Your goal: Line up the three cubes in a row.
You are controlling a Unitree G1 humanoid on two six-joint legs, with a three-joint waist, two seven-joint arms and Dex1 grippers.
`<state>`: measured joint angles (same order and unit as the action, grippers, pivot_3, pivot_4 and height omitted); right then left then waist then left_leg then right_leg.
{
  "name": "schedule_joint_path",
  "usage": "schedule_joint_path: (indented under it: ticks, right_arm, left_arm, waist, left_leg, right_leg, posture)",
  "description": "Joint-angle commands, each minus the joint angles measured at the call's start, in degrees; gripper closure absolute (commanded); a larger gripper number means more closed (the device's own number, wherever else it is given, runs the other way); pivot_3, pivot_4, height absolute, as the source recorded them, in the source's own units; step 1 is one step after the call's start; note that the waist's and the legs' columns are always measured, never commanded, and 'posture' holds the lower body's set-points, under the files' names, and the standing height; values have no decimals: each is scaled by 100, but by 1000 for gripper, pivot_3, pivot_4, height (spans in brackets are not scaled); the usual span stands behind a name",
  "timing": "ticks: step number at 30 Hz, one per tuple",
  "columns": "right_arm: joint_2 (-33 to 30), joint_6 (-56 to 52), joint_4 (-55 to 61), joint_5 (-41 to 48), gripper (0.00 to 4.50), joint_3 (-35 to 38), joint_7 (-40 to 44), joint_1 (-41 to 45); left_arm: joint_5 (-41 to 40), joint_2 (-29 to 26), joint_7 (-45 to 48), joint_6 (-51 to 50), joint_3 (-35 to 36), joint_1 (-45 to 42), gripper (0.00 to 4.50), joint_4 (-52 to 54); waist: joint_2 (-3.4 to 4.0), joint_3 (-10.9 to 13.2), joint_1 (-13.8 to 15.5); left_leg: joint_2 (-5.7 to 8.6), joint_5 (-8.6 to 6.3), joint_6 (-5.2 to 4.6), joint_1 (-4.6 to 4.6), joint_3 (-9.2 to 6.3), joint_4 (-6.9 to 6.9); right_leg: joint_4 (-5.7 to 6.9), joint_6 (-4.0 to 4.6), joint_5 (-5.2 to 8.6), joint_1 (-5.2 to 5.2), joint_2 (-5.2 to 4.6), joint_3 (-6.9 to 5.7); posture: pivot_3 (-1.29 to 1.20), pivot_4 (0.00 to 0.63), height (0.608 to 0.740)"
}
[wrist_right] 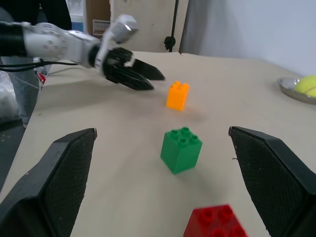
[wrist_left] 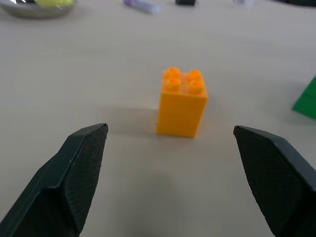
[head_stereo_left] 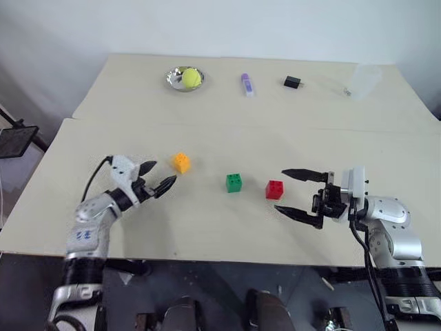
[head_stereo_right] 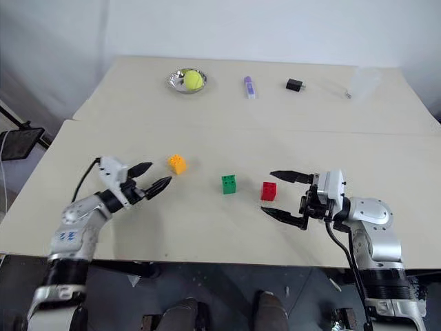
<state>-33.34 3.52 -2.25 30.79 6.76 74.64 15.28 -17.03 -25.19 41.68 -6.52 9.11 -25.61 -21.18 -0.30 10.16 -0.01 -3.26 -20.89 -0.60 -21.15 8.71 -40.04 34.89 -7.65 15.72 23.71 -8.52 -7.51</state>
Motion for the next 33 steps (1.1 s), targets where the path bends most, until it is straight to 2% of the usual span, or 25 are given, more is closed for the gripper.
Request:
schedule_joint_path:
  ticks: [1,3,6,12,14,18,21,26,33]
  right_arm:
    - [-87,-9,351,77,0,131,-83,-174]
    - [-72,-19,468,87,0,181,-197,-323]
    - [-55,-7,620,79,0,193,-302,-517]
    - [-60,35,687,60,0,199,-469,-635]
    - [-88,35,693,67,0,218,-485,-667]
    - [-179,4,747,100,0,289,-485,-777]
    - [-231,-22,775,124,0,329,-490,-808]
    - [-330,-88,932,173,0,436,-549,-1001]
    - [-310,-166,1189,189,0,477,-669,-1245]
  left_arm:
    - [246,86,66,417,-189,-491,180,-631]
    - [412,126,-37,581,-265,-761,180,-1060]
    - [336,192,87,637,-244,-946,716,-1251]
    - [371,-29,767,754,-388,-1015,2536,-1465]
    - [357,-172,1212,842,-448,-1140,3011,-1608]
    - [279,-459,2852,1334,-711,-1519,3004,-2089]
    - [457,-550,3521,1842,-890,-1753,3004,-2567]
    - [890,-568,4040,2533,-1135,-2467,3004,-3813]
    - [1333,-362,3678,2932,-1169,-2994,3004,-4704]
  waist:
    - [-1,1,-12]
    - [-2,1,-10]
    - [-2,1,-14]
    - [-2,1,-13]
    - [-2,1,-14]
    - [-2,1,-8]
    - [-2,1,0]
    - [-4,2,-9]
    - [-4,2,-6]
  left_leg:
    - [-2,0,0,-1,-2,0]
    - [-2,1,2,0,-2,-1]
    - [-1,2,1,0,-2,-4]
    - [-2,2,1,1,-2,-6]
    - [-2,2,1,1,-2,-5]
    - [-2,2,1,-2,0,-5]
    - [0,2,1,-4,0,-5]
    - [-1,2,1,-7,-1,-6]
    - [0,2,-1,-6,-3,-6]
  right_leg:
    - [-1,0,0,0,0,-5]
    - [0,-1,0,-1,0,-5]
    - [-4,-1,0,-4,0,-3]
    - [-2,-1,0,-4,0,-3]
    - [-1,-1,0,-4,0,-3]
    - [-4,-1,0,-3,1,-5]
    - [-9,-1,0,-4,1,-4]
    - [-11,-1,0,-3,2,-6]
    - [-10,-1,0,-4,1,-5]
  posture:
    - [0,150,740]
    - [0,150,740]
    - [0,150,740]
    - [0,150,740]
    - [0,150,740]
    - [0,150,740]
    - [0,150,740]
    - [0,150,740]
    - [0,150,740]
